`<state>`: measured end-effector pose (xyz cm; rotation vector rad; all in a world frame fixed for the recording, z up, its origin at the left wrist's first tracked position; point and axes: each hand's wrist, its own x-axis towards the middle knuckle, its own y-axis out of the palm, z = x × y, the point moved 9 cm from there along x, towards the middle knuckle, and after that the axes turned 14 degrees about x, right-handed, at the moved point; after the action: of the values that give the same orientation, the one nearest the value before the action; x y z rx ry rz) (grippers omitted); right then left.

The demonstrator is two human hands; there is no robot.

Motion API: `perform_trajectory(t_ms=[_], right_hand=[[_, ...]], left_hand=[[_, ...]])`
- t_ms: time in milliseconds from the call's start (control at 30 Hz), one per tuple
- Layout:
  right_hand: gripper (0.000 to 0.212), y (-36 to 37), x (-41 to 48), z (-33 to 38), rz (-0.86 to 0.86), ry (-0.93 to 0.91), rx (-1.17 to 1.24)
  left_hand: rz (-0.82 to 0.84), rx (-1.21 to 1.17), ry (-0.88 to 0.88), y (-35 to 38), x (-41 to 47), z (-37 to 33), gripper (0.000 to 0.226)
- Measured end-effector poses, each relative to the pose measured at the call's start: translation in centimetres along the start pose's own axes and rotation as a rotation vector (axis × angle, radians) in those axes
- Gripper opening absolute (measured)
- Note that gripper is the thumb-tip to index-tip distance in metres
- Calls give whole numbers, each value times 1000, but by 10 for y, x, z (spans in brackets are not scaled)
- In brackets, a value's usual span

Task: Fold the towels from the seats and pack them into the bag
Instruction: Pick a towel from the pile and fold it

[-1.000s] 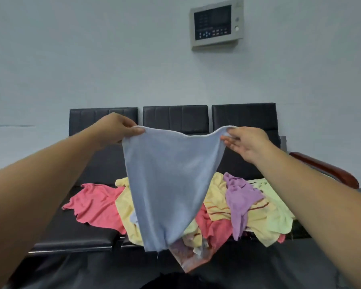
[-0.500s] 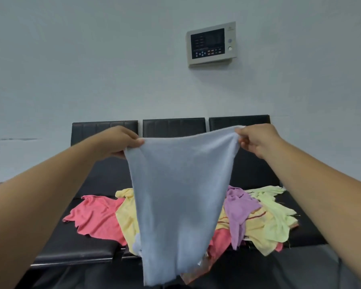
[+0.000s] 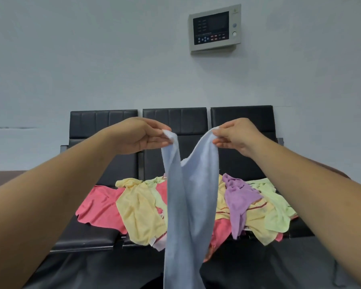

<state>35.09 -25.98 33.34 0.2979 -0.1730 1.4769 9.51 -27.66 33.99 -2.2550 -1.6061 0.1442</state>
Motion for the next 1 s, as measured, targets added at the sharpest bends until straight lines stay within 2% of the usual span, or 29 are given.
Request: perform_trajectory(t_ms=[167, 200, 267, 367, 433, 500, 600, 767, 833, 933, 1000], right_hand=[[16, 37, -9, 4, 138, -122, -123], [19, 46, -12, 3, 186, -120, -117], [10, 66, -20, -2, 325, -96, -101], [29, 90, -32, -10, 491, -89, -222], [31, 97, -33, -17, 486, -129, -380], [30, 96, -29, -25, 450, -146, -425], [24, 97, -30, -38, 464, -104, -291], [23, 95, -30, -49, 454, -71, -235], [22, 92, -28, -48, 448, -76, -206], [24, 84, -27, -44, 439, -85, -208], [28, 72, -23, -40, 395, -93, -261]], left_hand=[[-70, 398, 97, 7, 0, -3, 14], [-93, 467, 108, 7, 0, -4, 16], [-126, 561, 128, 9, 2, -6, 19], [-126, 619, 144, 14, 7, -6, 24], [-108, 624, 145, 16, 9, -2, 25], [-68, 593, 145, 19, 11, 3, 24], [-4, 536, 141, 23, 12, 14, 23], [73, 520, 129, 28, 14, 33, 32], [125, 644, 100, 28, 15, 46, 36], [249, 939, -13, 25, 13, 79, 21], [249, 1032, -85, 15, 12, 93, 22]])
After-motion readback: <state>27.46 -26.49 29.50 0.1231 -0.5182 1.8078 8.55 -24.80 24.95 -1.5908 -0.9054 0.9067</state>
